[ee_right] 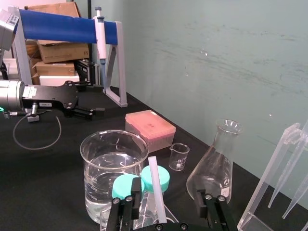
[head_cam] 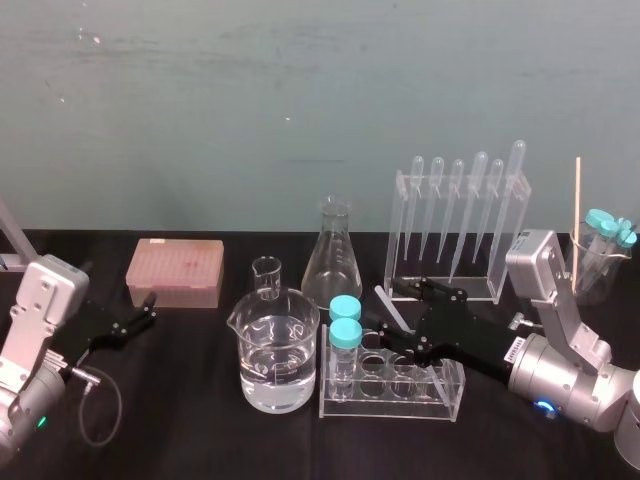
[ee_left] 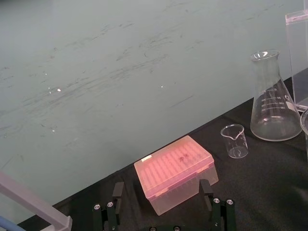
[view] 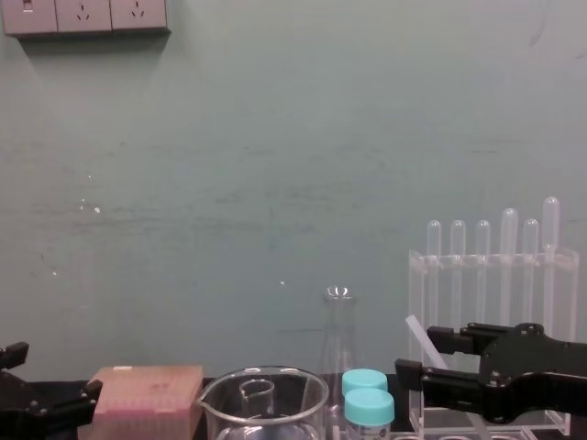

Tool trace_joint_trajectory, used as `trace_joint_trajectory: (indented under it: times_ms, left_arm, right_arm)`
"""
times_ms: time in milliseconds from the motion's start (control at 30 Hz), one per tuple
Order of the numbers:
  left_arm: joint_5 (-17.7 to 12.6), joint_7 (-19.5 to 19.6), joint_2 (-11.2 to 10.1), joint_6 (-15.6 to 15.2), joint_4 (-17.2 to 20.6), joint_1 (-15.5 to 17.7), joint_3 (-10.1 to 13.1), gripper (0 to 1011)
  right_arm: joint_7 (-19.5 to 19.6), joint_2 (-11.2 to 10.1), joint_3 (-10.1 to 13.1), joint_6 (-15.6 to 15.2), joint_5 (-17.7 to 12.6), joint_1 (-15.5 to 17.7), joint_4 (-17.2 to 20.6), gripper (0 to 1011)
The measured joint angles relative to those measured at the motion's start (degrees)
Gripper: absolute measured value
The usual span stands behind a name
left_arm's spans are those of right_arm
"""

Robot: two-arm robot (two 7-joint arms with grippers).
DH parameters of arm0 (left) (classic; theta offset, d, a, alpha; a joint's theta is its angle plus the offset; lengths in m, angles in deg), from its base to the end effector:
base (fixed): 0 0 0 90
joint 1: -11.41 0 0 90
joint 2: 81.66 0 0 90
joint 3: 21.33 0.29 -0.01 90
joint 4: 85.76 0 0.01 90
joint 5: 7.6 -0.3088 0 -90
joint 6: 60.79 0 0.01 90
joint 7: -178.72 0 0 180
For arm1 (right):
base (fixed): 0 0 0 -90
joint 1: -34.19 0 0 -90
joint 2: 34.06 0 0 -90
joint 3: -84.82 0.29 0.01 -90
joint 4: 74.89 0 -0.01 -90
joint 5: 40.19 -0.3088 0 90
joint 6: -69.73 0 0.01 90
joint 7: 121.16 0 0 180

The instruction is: Pick up the stirring rod with one hand, then place it down.

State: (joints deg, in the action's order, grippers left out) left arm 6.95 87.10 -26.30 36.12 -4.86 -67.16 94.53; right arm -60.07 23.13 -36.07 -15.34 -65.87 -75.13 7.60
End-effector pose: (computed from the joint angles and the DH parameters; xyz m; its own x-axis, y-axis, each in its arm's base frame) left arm 0.3581 0.0827 -0.3023 0.2923 0.8803 0.3736 -0.9553 0.2873 0.0702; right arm 0.3878 -0.0448 -0.2631 0.7689 -0.6130 0.1816 0.6345 0.7667 -0.0984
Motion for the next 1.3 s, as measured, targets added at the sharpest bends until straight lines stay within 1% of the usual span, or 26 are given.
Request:
trace_joint_trajectory:
  times_ms: [67, 133, 167, 233, 267, 333, 367, 400, 467, 567, 600, 633, 700, 833, 867, 967, 1033, 1100, 1133, 1200, 1233, 1300]
  left_arm:
    - [0.0, 0.0, 0.0, 0.0, 0.0, 0.0, 0.0, 1000]
    - [0.0, 0.0, 0.0, 0.0, 0.0, 0.0, 0.0, 1000]
    - [0.0, 0.0, 0.0, 0.0, 0.0, 0.0, 0.0, 1000]
    - [0.0, 0.0, 0.0, 0.0, 0.0, 0.0, 0.0, 1000]
    - [0.0, 0.0, 0.0, 0.0, 0.0, 0.0, 0.0, 1000]
    - [0.0, 0.0, 0.0, 0.0, 0.0, 0.0, 0.0, 1000]
    - [0.0, 0.0, 0.0, 0.0, 0.0, 0.0, 0.0, 1000]
    - [0.0, 0.0, 0.0, 0.0, 0.0, 0.0, 0.0, 1000]
    - [0.0, 0.0, 0.0, 0.0, 0.0, 0.0, 0.0, 1000]
    - [0.0, 0.0, 0.0, 0.0, 0.0, 0.0, 0.0, 1000]
    - [0.0, 0.0, 0.0, 0.0, 0.0, 0.0, 0.0, 1000]
    - [0.0, 0.0, 0.0, 0.0, 0.0, 0.0, 0.0, 1000]
    - [0.0, 0.0, 0.0, 0.0, 0.0, 0.0, 0.0, 1000]
    - [0.0, 0.0, 0.0, 0.0, 0.0, 0.0, 0.0, 1000]
    - [0.0, 0.0, 0.0, 0.0, 0.0, 0.0, 0.0, 1000]
    - [0.0, 0.0, 0.0, 0.0, 0.0, 0.0, 0.0, 1000]
    - [0.0, 0.0, 0.0, 0.0, 0.0, 0.0, 0.0, 1000]
    - [0.0, 0.0, 0.0, 0.0, 0.0, 0.0, 0.0, 1000]
    - [0.0, 0.0, 0.0, 0.0, 0.0, 0.0, 0.0, 1000]
    - [0.0, 0.0, 0.0, 0.0, 0.0, 0.0, 0.0, 1000]
    - [0.0, 0.0, 0.0, 0.0, 0.0, 0.0, 0.0, 1000]
    - [0.0, 0.0, 0.0, 0.0, 0.0, 0.0, 0.0, 1000]
  right_arm:
    - [0.0, 0.0, 0.0, 0.0, 0.0, 0.0, 0.0, 625]
    - [0.0, 0.0, 0.0, 0.1, 0.0, 0.0, 0.0, 578]
    - [0.0, 0.0, 0.0, 0.1, 0.0, 0.0, 0.0, 517]
    - [0.0, 0.0, 0.0, 0.1, 0.0, 0.0, 0.0, 478]
    - [0.0, 0.0, 0.0, 0.1, 0.0, 0.0, 0.0, 420]
    - [0.0, 0.0, 0.0, 0.1, 0.0, 0.0, 0.0, 362]
    - [0.0, 0.0, 0.0, 0.1, 0.0, 0.0, 0.0, 362]
    - [0.0, 0.0, 0.0, 0.1, 0.0, 0.0, 0.0, 292]
    - [0.0, 0.0, 0.0, 0.1, 0.0, 0.0, 0.0, 254]
    - [0.0, 0.0, 0.0, 0.1, 0.0, 0.0, 0.0, 137]
    - [0.0, 0.0, 0.0, 0.2, 0.0, 0.0, 0.0, 137]
    - [0.0, 0.0, 0.0, 0.2, 0.0, 0.0, 0.0, 88]
    - [0.0, 0.0, 0.0, 0.2, 0.0, 0.0, 0.0, 69]
    - [0.0, 0.0, 0.0, 0.2, 0.0, 0.0, 0.0, 69]
    - [0.0, 0.2, 0.4, 0.6, 0.0, 0.3, 0.0, 69]
    - [0.3, 0.9, 1.8, 2.5, -0.2, 0.8, 0.0, 69]
    - [0.6, 1.4, 2.7, 4.5, -0.3, 1.1, 0.1, 69]
    - [1.0, 2.5, 4.6, 9.4, -0.5, 1.6, 0.1, 69]
    - [1.0, 2.9, 5.3, 10.9, -0.8, 1.6, 0.1, 69]
    - [0.8, 3.6, 6.3, 13.0, -1.5, 1.5, 0.1, 69]
    - [0.3, 4.4, 7.2, 15.0, -2.6, 1.4, 0.0, 69]
    - [-0.3, 5.0, 8.2, 16.6, -3.7, 1.1, 0.0, 69]
